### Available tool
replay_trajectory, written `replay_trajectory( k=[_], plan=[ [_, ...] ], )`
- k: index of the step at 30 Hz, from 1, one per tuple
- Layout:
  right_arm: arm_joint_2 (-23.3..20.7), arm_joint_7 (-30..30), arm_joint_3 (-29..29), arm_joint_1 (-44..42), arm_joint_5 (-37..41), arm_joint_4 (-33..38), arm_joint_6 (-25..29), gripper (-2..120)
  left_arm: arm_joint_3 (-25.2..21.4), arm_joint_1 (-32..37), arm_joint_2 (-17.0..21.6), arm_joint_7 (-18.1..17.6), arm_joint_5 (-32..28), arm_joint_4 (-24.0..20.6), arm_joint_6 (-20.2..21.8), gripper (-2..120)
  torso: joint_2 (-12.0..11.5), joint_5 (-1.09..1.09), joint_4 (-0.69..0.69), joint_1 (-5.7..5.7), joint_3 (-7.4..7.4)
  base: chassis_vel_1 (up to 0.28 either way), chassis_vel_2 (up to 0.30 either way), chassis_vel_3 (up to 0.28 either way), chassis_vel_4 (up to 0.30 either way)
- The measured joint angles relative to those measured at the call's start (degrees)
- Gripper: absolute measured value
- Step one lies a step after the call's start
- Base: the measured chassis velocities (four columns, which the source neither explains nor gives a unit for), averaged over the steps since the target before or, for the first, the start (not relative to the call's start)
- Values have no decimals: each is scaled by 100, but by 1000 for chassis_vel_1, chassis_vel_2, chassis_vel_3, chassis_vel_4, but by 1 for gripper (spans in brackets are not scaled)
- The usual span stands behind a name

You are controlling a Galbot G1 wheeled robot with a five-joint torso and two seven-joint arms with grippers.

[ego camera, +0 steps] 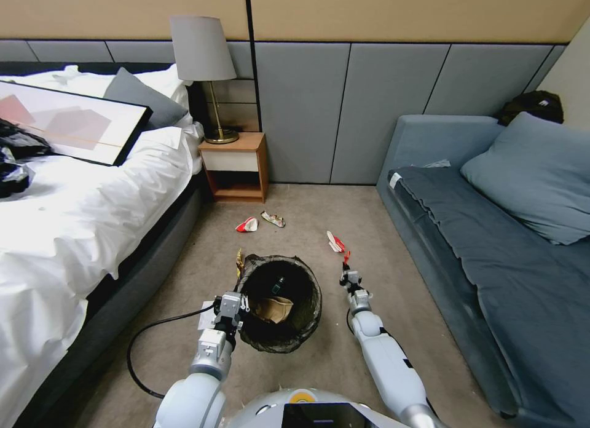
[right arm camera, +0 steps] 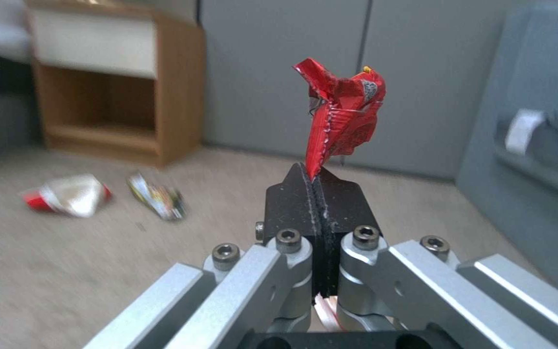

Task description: Pick up the trash bin, then pick up the garbage from the floor and place it into the trash bin.

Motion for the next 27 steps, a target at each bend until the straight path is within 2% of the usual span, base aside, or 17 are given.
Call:
replay_trajectory(
  k=[2, 4, 6, 7, 10, 16, 27],
  plan=[
    [-55, -184, -30, -265, -13, 651, 103, 0, 16, -18, -2, 1, -4, 18, 4, 1, 0, -2, 0, 0, 0, 0, 0, 0, 0],
    [-78, -331, -49, -375, 3, 895, 183, 0, 18, -21, -1, 2, -8, 23, 5, 1, 0, -2, 0, 0, 0, 0, 0, 0, 0],
    [-144, -868, -106, -659, 74, 1509, 453, 0, 18, -23, 3, 2, -13, 26, 8, 1, 0, -2, 1, 0, 0, 0, 0, 0, 0],
    [-144, -868, -106, -659, 74, 1509, 453, 0, 18, -23, 3, 2, -13, 26, 8, 1, 0, -2, 1, 0, 0, 0, 0, 0, 0],
    [-214, -1545, -198, -995, 163, 2060, 779, 0, 19, -23, 4, 2, -17, 28, 10, 1, 1, -2, 0, 0, 0, 0, 0, 0, 0],
    [-350, -2134, -481, -1375, 236, 2467, 1033, 0, 30, -25, 0, 5, -17, 30, 14, 1, 0, -2, 0, 0, 0, 0, 0, 0, 0],
    [-878, -2257, -1370, -1813, 96, 2580, 1031, 0, 29, -63, -15, 10, -17, 40, 26, 1, 0, -2, 0, 0, 0, 0, 0, 0, 0]
  ],
)
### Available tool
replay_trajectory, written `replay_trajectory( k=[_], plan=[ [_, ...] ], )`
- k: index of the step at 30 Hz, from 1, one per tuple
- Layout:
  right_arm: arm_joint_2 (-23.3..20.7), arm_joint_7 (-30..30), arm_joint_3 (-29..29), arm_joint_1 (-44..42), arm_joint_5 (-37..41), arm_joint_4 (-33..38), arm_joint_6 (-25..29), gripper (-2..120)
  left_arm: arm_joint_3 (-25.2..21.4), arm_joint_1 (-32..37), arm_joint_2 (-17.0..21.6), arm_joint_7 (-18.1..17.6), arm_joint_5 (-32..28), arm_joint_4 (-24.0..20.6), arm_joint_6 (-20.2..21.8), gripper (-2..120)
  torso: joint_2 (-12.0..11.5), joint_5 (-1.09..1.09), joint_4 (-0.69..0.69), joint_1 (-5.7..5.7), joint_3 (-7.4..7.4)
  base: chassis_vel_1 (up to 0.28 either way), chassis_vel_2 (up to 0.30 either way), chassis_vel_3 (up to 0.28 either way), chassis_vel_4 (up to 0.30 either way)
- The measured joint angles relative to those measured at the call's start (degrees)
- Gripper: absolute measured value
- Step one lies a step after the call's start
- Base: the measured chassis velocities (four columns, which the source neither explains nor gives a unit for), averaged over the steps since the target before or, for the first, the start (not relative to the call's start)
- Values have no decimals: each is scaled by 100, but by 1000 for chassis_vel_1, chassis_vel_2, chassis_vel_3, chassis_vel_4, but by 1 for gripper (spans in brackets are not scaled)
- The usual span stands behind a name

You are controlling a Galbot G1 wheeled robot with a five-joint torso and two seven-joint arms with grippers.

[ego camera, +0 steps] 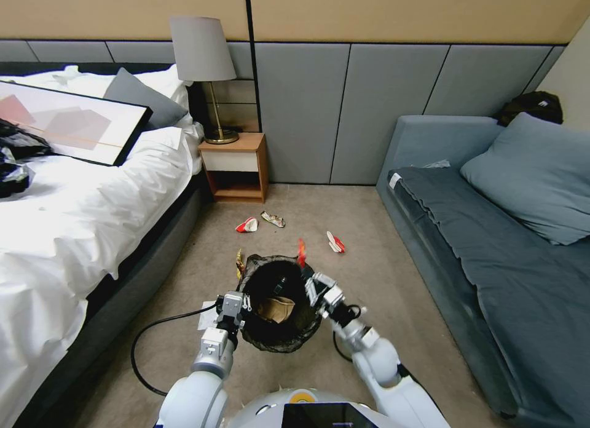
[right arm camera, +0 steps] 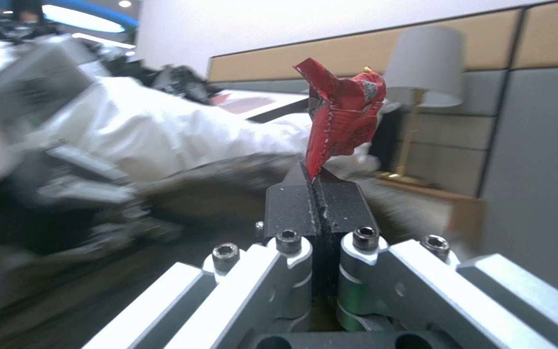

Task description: Pick up the trash bin, then pick up the garbage from the floor and place it into the trash bin.

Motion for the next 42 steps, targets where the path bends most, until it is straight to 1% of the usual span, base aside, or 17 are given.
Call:
replay_trajectory(
  k=[5, 8, 17, 23, 24, 25, 28, 29, 30, 33, 34, 35, 38, 39, 40, 42],
  plan=[
    [37, -17, -267, -58, -245, -329, 109, 0, 1, -2, -27, 2, 2, 1, 2, 1, 0, 1, 0, 0, 0, 0, 0, 0, 0],
    [83, -28, -324, -60, -300, -470, 151, 0, -3, 9, -27, 3, 3, -3, 2, 1, 0, 0, 0, 0, 0, 0, 0, 0, 0],
    [189, 29, -307, 95, -307, -962, 199, 0, 1, 24, -26, 8, 9, -31, 2, 1, 0, 1, 0, 0, 0, 0, 0, 0, 0],
    [238, 224, -302, 287, -301, -1284, 123, 0, 5, 39, -43, 7, 26, -40, 2, 1, 0, 1, 0, 1, 0, 0, 0, 0, 0],
    [246, 269, -304, 324, -304, -1346, 114, 3, 5, 43, -45, 6, 37, -40, 2, 1, 0, 0, 0, 0, 1, 0, 0, 0, 0],
    [246, 269, -304, 324, -304, -1346, 114, 3, 5, 43, -45, 6, 37, -40, 2, 1, 0, 0, 0, 0, 1, 0, 0, 0, 0],
    [260, 330, -294, 410, -309, -1474, 88, 18, 7, 53, -40, 5, 42, -42, -1, 1, 0, 1, 0, 0, 1, 0, 0, 0, 0],
    [259, 333, -291, 417, -308, -1480, 82, 22, 7, 51, -32, 5, 42, -42, -1, 1, 0, 1, 1, 1, 1, 0, 0, 0, 0],
    [259, 333, -291, 417, -308, -1480, 82, 22, 7, 51, -32, 5, 42, -42, -1, 1, 0, 1, 1, 1, 1, 0, 0, 0, 0],
    [249, 333, -256, 428, -303, -1477, 74, 34, 12, 32, -12, 10, 37, -42, -2, 1, 0, 1, 0, 0, 1, 0, 0, 0, 0],
    [245, 332, -238, 425, -299, -1466, 72, 41, 21, 28, -9, 11, 35, -41, -2, 1, 0, 1, 0, 0, 1, 0, 0, 0, 0],
    [245, 332, -238, 425, -299, -1466, 72, 41, 21, 28, -9, 11, 35, -41, -2, 1, 0, 1, 0, 0, 1, 0, 0, 0, 0],
    [224, 330, -184, 406, -290, -1404, 62, 55, 38, 20, -3, 17, 32, -41, -2, 1, 0, 1, 0, 1, 1, 0, 0, 0, 0],
    [224, 330, -184, 406, -290, -1404, 62, 55, 38, 20, -3, 17, 32, -41, -2, 1, 0, 1, 0, 1, 1, 0, 0, 0, 0],
    [217, 329, -175, 400, -285, -1380, 56, 60, 38, 17, 0, 19, 31, -41, -2, 1, 0, 1, 0, 0, 1, 0, 0, 0, 0],
    [206, 329, -168, 395, -276, -1355, 48, 65, 39, 12, 3, 21, 30, -41, -3, 1, 0, 1, 0, 0, 1, 0, 0, 0, 0]
  ],
)
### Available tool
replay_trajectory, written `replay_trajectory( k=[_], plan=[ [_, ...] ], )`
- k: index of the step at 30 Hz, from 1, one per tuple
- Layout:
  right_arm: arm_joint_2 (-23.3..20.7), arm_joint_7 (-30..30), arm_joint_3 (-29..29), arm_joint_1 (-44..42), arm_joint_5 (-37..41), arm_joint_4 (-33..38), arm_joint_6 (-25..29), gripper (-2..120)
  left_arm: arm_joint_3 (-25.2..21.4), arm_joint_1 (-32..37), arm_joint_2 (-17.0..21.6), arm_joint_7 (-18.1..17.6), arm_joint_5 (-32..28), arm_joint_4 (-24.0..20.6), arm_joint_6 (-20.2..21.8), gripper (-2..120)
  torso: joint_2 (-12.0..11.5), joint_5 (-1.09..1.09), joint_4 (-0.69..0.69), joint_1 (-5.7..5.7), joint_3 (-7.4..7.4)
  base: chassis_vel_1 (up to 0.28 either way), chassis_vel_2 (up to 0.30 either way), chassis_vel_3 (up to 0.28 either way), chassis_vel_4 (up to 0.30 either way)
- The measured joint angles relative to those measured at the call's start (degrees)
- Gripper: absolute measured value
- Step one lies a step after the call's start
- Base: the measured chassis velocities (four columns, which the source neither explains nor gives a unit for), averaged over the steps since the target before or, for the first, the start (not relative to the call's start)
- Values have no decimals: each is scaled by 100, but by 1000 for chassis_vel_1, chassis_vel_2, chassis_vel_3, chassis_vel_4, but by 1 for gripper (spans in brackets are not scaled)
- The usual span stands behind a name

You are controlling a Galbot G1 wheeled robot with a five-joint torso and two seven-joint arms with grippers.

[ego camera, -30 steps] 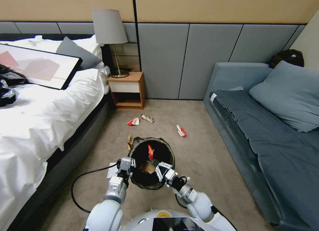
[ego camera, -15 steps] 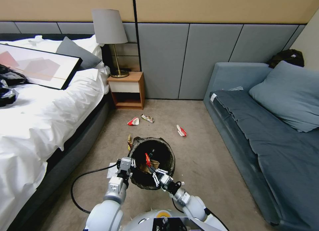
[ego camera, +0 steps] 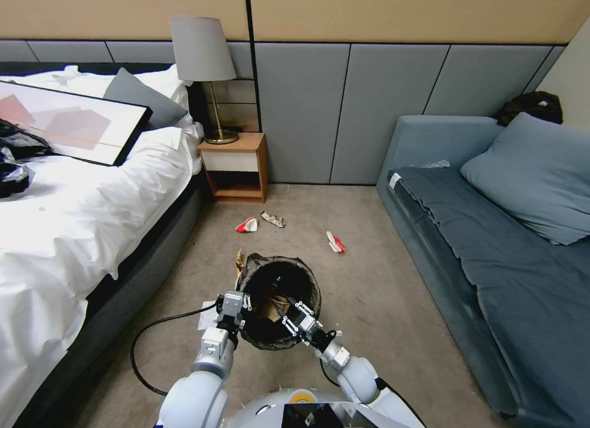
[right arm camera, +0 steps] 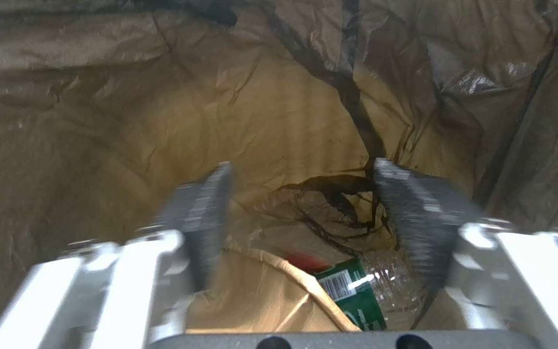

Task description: Pick up the trash bin, then pick up the garbage from the floor and place it into the trash bin.

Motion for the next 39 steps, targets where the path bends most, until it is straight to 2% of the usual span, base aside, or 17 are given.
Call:
replay_trajectory(
  k=[1, 2, 5, 6, 8, 15, 23, 26, 27, 29, 35, 39],
  plan=[
    [-14, 0, 11, -5, 10, 41, -19, 73, 0, -1, 7, 1, -3, 0, 0, 1, 0, 0, 0, 0, 0, 0, 0, 0, 0],
    [-14, 0, 11, -5, 10, 41, -19, 73, 0, -1, 7, 1, -3, 0, 0, 1, 0, 0, 0, 0, 0, 0, 0, 0, 0],
    [-20, 2, 17, -20, 23, 117, -43, 86, -3, 2, 11, 1, -3, -3, -2, 1, 0, 0, 0, 0, 0, 0, 0, 0, 0],
    [-20, 2, 17, -20, 23, 117, -43, 86, -3, 2, 11, 1, -3, -3, -2, 1, 0, 0, 0, 0, 0, 0, 0, 0, 0],
    [-19, 5, 19, -48, 25, 214, -46, 97, -1, 7, 14, 6, -6, -13, -2, 1, 0, 0, 0, 0, 0, 0, 0, 0, 0],
    [-31, 3, 80, -230, -26, 719, -21, 112, -6, 5, 24, 13, -18, -16, -2, 1, 0, 0, 0, 0, 0, 0, 0, 0, 0],
    [87, 285, 334, -525, -81, 1552, -7, 115, -46, -9, 10, 14, -22, 23, 9, 1, 0, 0, 0, 0, 0, 0, 0, 0, 0],
    [284, 1036, 509, -769, -15, 2138, -11, 113, -81, -30, 15, 14, -49, 23, 30, 1, 0, 0, 1, 0, 0, 0, 0, 0, 0],
    [284, 1036, 509, -769, -15, 2138, -11, 113, -81, -30, 15, 14, -49, 23, 30, 1, 0, 0, 1, 0, 0, 0, 0, 0, 0],
    [417, 1426, 627, -951, 56, 2438, -25, 110, -113, -66, 15, 10, -77, 23, 41, 1, 0, 0, 1, 0, 0, 0, 0, 0, 0],
    [663, 1795, 883, -1335, 72, 2769, -14, 101, -144, -92, -2, 5, -135, 23, 57, 1, 0, 0, 0, 0, 0, 0, 0, 0, 0],
    [924, 1886, 1285, -1610, 141, 2782, 207, 100, -165, -125, -51, -4, -170, 15, 61, 1, 0, -1, -1, 0, 0, 0, 0, 0, 0]
  ],
)
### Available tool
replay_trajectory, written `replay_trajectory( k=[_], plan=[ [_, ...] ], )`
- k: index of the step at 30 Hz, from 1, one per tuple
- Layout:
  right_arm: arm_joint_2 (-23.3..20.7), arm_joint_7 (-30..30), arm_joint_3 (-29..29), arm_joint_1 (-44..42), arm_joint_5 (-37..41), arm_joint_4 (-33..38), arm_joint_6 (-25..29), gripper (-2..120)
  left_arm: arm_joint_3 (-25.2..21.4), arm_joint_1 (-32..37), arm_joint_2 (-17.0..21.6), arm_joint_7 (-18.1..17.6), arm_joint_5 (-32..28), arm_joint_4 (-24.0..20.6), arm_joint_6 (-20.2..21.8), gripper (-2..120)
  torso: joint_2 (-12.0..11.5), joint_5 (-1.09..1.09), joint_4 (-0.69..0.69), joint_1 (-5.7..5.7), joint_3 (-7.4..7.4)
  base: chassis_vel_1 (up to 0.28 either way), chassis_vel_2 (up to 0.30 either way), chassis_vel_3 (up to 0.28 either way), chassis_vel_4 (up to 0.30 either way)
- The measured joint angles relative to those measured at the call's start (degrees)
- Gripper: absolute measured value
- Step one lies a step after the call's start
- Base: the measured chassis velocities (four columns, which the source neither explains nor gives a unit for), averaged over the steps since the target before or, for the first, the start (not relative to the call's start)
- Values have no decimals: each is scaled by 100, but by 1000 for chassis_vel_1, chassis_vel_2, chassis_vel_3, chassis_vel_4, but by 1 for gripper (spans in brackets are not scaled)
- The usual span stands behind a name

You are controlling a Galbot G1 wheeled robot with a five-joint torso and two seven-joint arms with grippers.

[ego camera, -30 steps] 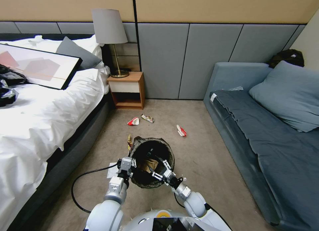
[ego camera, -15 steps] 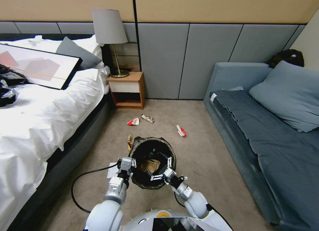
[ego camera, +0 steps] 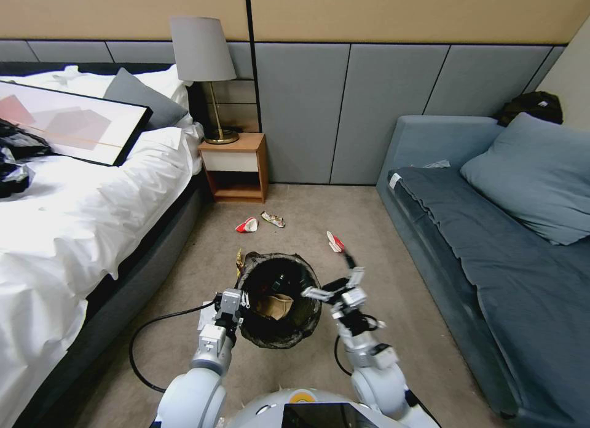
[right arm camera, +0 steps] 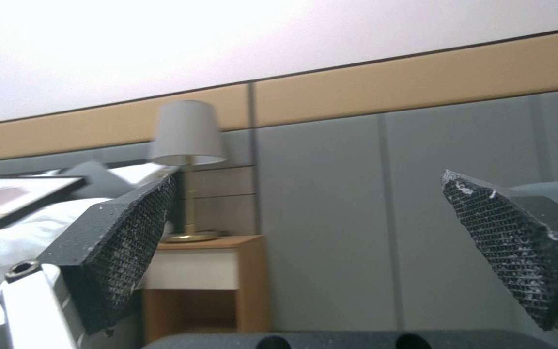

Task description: Pick up the trash bin, then pick up the garbage from the floor and place it into the trash bin.

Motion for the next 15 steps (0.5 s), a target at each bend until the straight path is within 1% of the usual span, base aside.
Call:
replay_trajectory(
  k=[2, 3, 5, 8, 15],
  plan=[
    [186, -6, 315, -153, 40, -142, 245, 100, 4, -4, -62, 0, -16, -21, 3, 1, 0, 0, 1, 0, 0, 0, 0, 0, 0],
    [186, -6, 315, -153, 40, -142, 245, 100, 4, -4, -62, 0, -16, -21, 3, 1, 0, 0, 1, 0, 0, 0, 0, 0, 0],
    [231, -15, 506, -258, 64, -271, 395, 100, -2, 10, -104, -2, -20, -41, 3, 1, 0, 1, 1, 0, 0, 0, 0, 0, 0],
    [224, -32, 628, -256, 71, -355, 461, 100, -13, 25, -128, -6, -21, -52, 3, 1, 0, 1, 1, 0, 0, 0, 0, 0, 0],
    [233, -53, 666, -211, 105, -482, 485, 100, -3, 33, -192, -11, -13, -43, -3, 1, 0, 1, 1, 0, 0, 0, 0, 0, 0]
  ],
)
